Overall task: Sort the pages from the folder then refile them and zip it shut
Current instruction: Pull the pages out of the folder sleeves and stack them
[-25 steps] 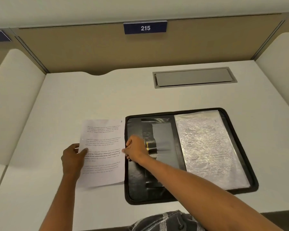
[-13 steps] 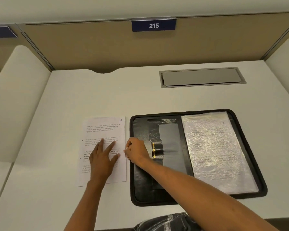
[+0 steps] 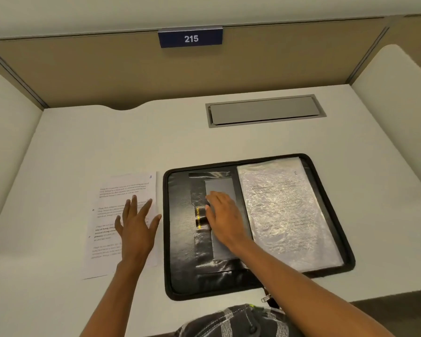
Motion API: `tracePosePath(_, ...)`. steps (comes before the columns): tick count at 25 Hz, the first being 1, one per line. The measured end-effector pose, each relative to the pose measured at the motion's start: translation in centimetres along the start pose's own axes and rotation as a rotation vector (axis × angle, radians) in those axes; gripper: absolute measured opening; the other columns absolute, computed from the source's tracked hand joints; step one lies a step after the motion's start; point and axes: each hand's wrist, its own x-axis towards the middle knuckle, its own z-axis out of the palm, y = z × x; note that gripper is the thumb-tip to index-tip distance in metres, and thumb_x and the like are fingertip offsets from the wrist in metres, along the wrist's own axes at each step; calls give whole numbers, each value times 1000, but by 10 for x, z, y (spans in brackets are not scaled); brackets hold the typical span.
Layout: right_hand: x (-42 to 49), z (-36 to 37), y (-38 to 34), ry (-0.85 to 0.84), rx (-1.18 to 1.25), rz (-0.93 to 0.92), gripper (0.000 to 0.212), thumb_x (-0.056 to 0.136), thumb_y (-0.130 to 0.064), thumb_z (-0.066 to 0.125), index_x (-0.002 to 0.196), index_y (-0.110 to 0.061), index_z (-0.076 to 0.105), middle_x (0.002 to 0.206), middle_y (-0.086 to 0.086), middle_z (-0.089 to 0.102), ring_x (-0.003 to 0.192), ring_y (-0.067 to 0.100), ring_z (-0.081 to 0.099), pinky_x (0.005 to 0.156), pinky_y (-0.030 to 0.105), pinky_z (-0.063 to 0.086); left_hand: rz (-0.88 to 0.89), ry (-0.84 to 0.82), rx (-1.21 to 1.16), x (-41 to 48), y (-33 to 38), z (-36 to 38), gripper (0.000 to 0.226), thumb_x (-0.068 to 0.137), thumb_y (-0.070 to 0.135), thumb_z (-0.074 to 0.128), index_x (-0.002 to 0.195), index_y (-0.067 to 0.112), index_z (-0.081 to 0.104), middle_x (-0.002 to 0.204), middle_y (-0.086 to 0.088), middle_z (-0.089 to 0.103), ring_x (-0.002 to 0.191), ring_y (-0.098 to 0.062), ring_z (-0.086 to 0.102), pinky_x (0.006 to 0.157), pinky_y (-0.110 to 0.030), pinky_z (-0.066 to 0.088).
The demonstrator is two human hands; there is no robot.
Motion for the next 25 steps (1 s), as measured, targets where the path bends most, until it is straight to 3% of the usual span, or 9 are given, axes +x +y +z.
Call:
tracePosePath(2, -12, -14, 34, 9, -98, 39, 45, 109, -29, 40, 150, -14, 47, 158, 4, 43, 148, 20, 34, 126, 37, 25, 64, -7, -33, -2, 30, 10, 53, 103, 43, 60, 152, 28, 50, 171, -7, 22, 160, -25, 10, 125, -58, 3)
tracePosePath(6, -32, -38, 99, -6, -256, 102, 53, 110, -33, 33, 160, -18, 31, 171, 2, 14, 159, 20, 9, 130, 40, 8, 196, -53, -104, -6, 99, 41, 48, 101, 32, 64, 148, 25, 56, 169, -5, 30, 158, -25, 18, 125, -50, 9)
tracePosePath(10, -63, -64, 137, 85, -282, 208, 57, 111, -34, 30, 164, -20, 16, 173, 5, -2, 159, 20, -5, 129, 48, 12, 357, -141, -109, -9, 176, 81, 45, 102, 31, 62, 147, 24, 56, 167, -5, 33, 157, -26, 20, 125, -53, 13)
tracePosePath(14, -111, -86, 146, 179, -313, 363, 64, 108, -40, 32, 165, -20, 11, 172, 10, -6, 159, 27, -3, 128, 53, 12, 580, -279, -42, -28, 233, 125, 51, 107, 38, 53, 156, 30, 45, 172, -4, 21, 159, -23, 13, 128, -52, 9)
tracePosePath(17, -144, -93, 146, 181, -310, 416, 68, 106, -40, 35, 165, -21, 7, 172, 11, -8, 159, 29, -2, 127, 55, 14, 604, -329, 4, -39, 251, 145, 52, 108, 39, 48, 158, 32, 40, 173, -2, 16, 160, -20, 8, 128, -49, 3)
tracePosePath(21, -153, -95, 151, 144, -246, 392, 68, 107, -23, 43, 165, -21, 7, 172, 10, -7, 159, 27, -1, 124, 57, 24, 534, -354, 27, -45, 256, 154, 51, 108, 39, 48, 158, 33, 40, 174, -1, 14, 161, -19, 6, 127, -48, 2)
tracePosePath(25, -153, -92, 143, 146, -109, 319, 95, 94, 9, 57, 165, -29, 5, 172, 1, -9, 159, 22, -6, 114, 51, 44, 505, -331, -50, -42, 257, 152, 48, 109, 39, 47, 156, 28, 45, 171, -1, 25, 159, -19, 14, 128, -47, 7)
